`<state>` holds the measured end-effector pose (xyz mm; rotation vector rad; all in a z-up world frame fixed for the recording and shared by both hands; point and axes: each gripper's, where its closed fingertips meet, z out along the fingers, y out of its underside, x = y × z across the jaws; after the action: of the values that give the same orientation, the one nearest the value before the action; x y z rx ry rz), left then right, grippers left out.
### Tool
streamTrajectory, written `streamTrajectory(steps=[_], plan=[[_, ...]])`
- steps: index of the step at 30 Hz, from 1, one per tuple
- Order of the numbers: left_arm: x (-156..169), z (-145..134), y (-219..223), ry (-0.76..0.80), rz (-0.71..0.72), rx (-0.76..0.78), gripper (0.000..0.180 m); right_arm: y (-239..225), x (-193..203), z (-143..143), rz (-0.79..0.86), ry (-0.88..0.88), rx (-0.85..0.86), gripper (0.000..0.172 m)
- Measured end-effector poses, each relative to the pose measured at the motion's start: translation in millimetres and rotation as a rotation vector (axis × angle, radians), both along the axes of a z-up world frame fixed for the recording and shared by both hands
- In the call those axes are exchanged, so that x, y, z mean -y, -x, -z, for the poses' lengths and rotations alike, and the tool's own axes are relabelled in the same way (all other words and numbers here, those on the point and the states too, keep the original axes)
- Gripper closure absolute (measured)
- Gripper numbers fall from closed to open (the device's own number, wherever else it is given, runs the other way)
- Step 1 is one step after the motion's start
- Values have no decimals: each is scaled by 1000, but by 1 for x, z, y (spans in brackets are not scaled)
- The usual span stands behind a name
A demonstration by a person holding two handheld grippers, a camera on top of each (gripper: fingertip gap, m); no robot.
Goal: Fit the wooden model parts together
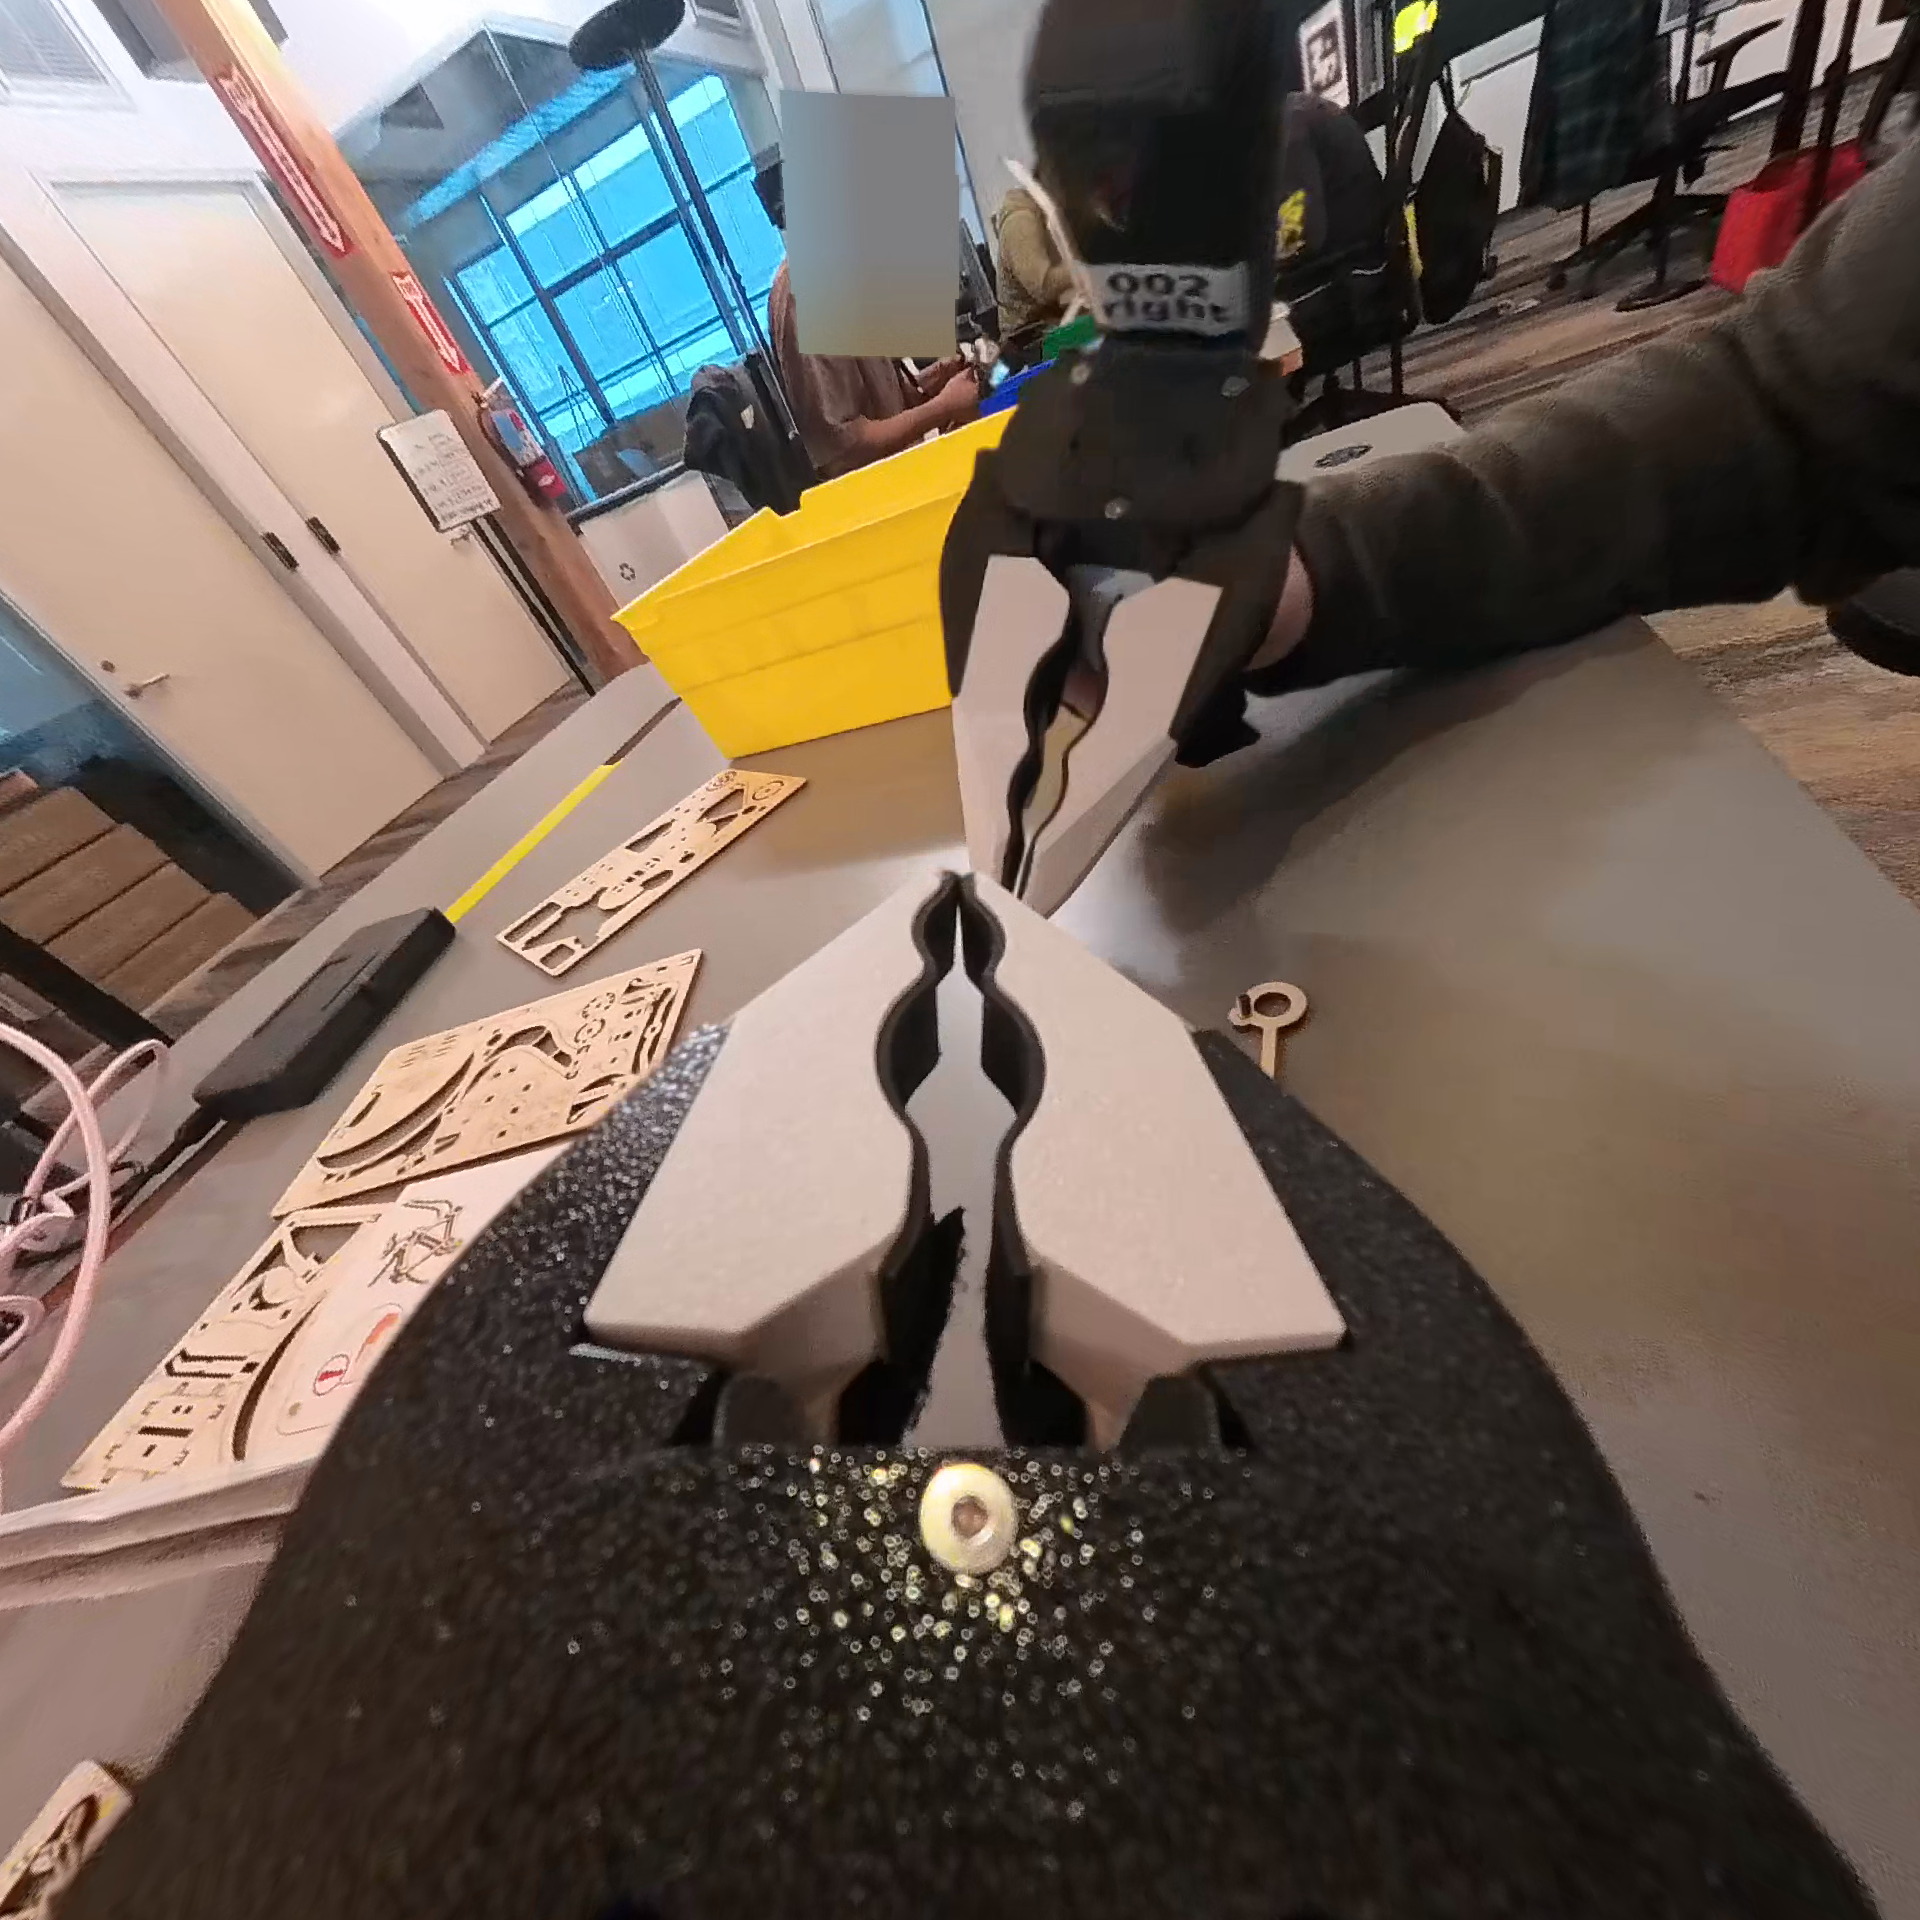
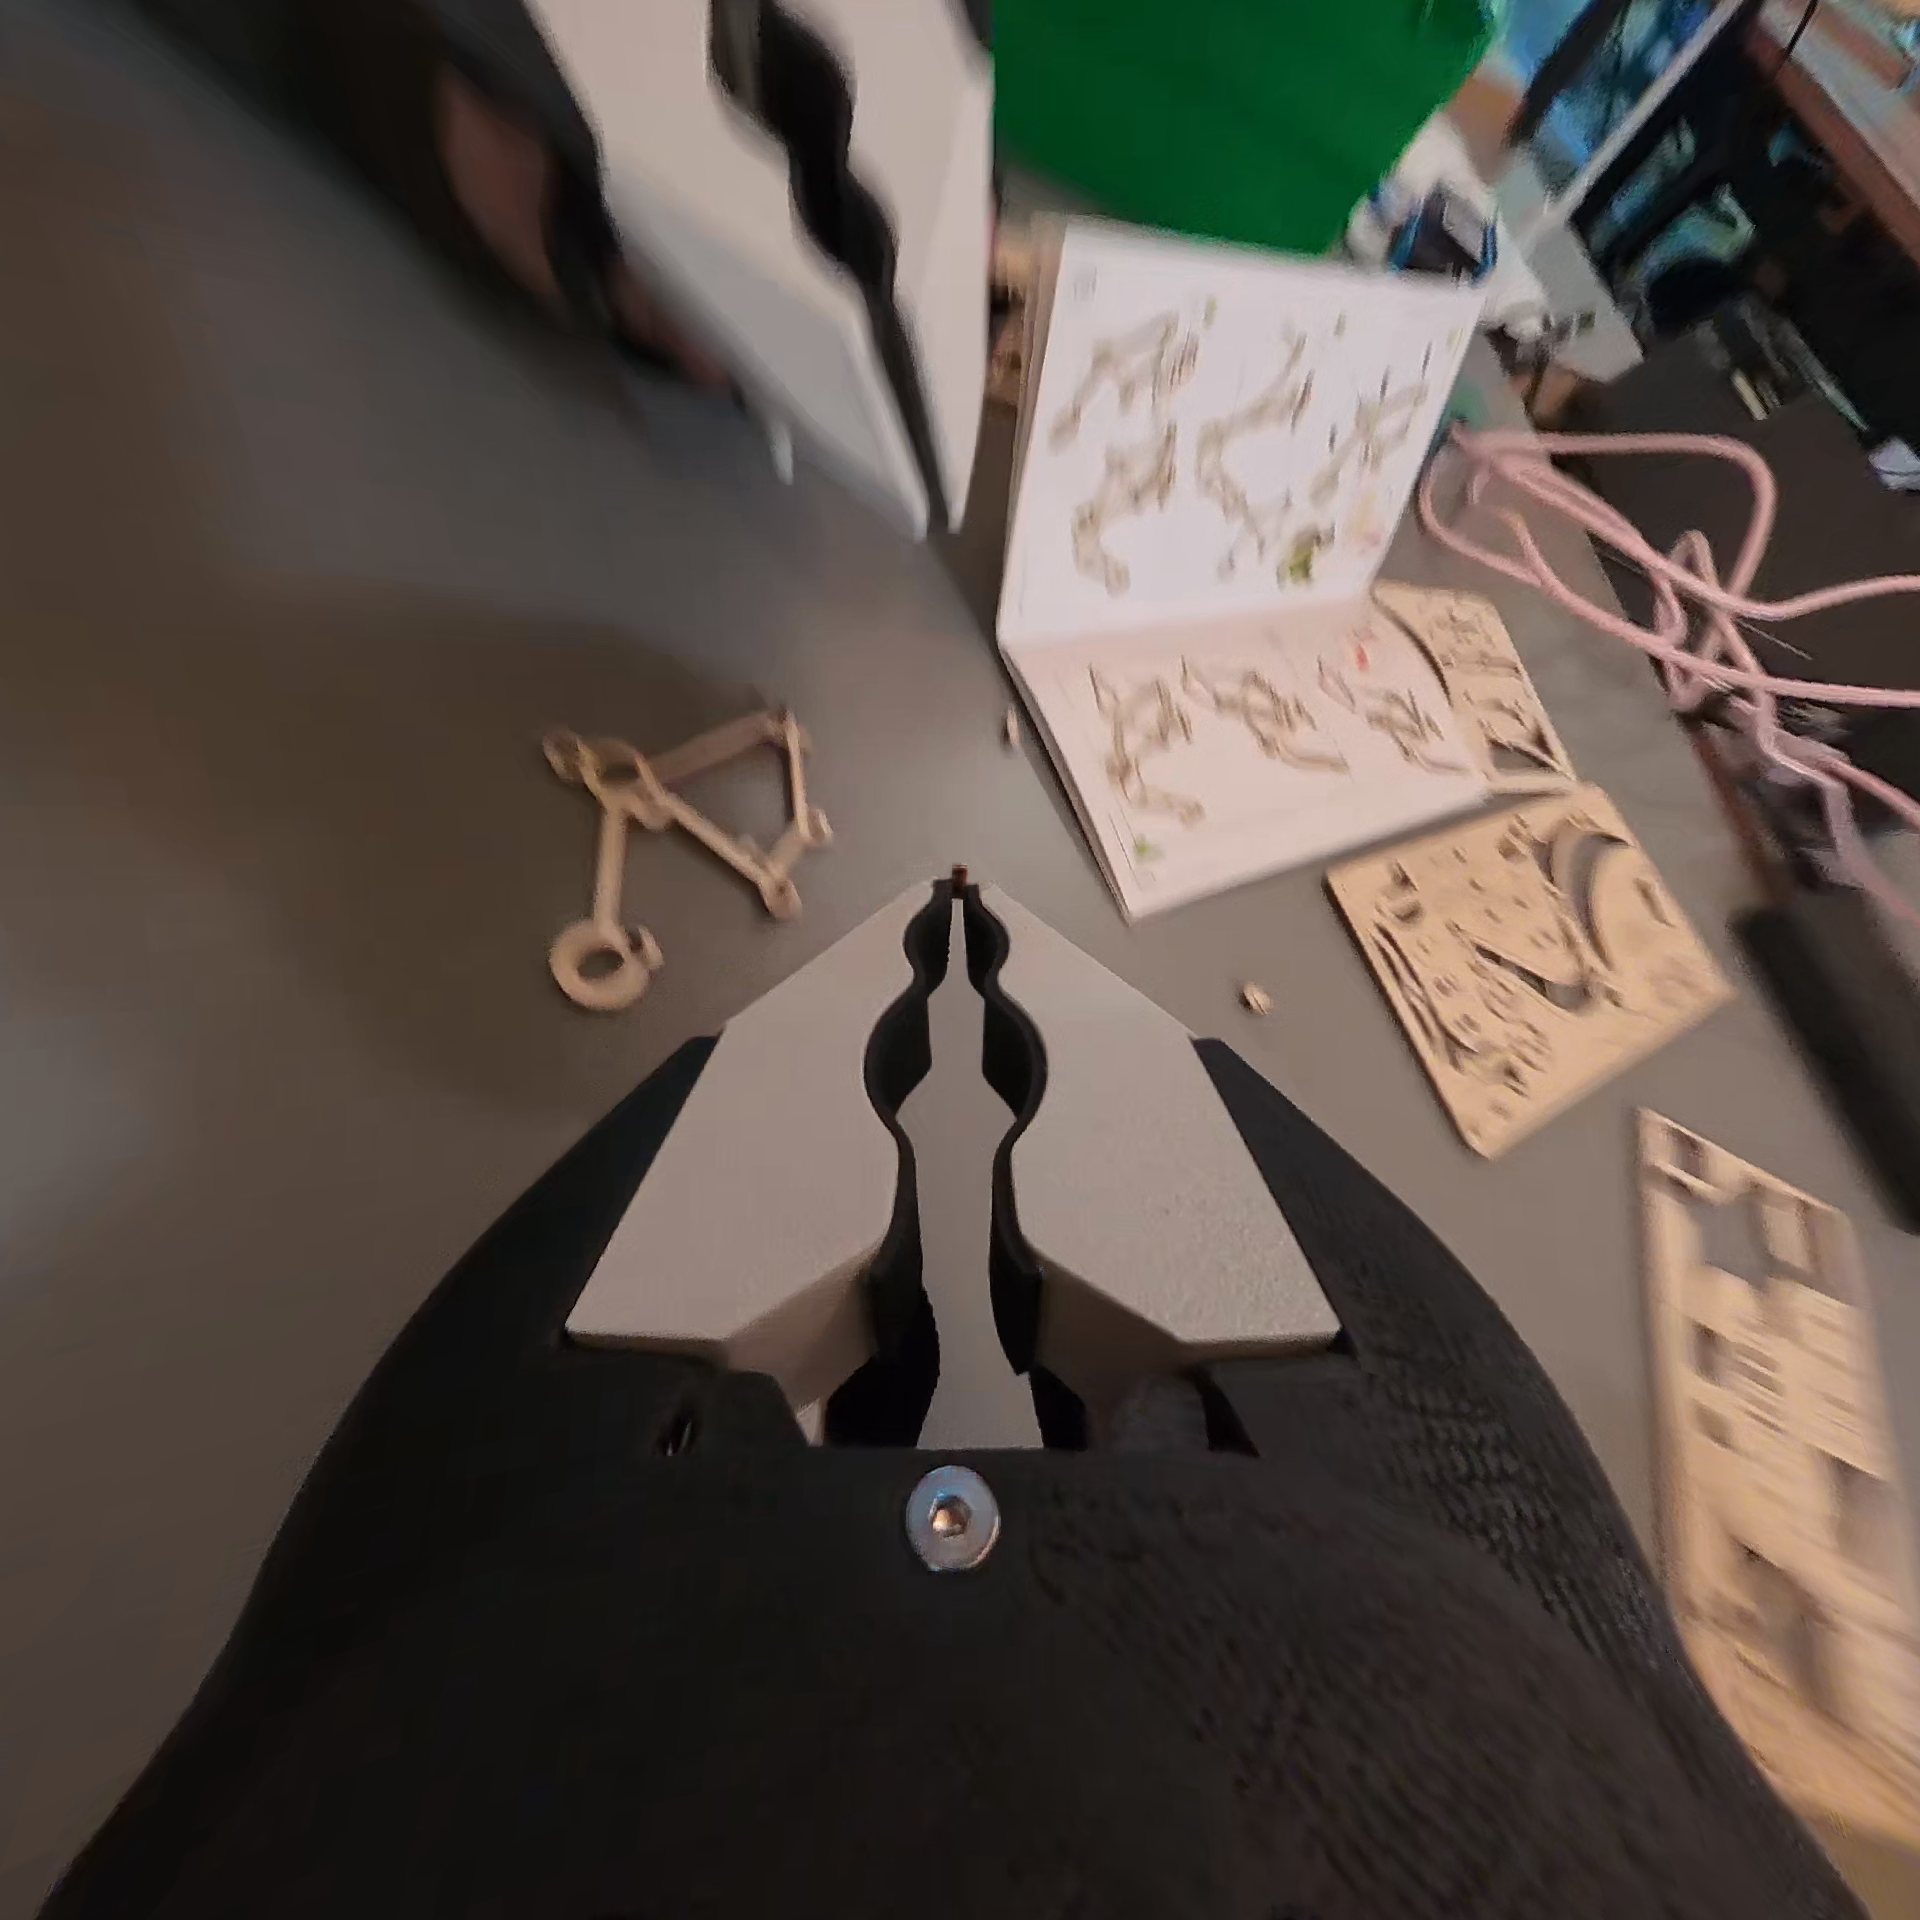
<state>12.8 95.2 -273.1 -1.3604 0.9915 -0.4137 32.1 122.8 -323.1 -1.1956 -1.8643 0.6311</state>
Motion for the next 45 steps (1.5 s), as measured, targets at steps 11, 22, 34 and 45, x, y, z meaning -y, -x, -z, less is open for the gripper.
streamTrajectory(steps=[11,22,34,45], plan=[[-5,1,5,44,-23,22,180,-14,-6,34,-11,-41,198,172],[21,14,-26,-26,154,-126,158,0,38,-26,-185,832,-88,172],[36,0,-29,-513,48,-412,172,-9,68,-54,-384,1511,5,171],[39,8,-29,-648,45,-543,170,-7,71,-43,-305,1663,115,171]])
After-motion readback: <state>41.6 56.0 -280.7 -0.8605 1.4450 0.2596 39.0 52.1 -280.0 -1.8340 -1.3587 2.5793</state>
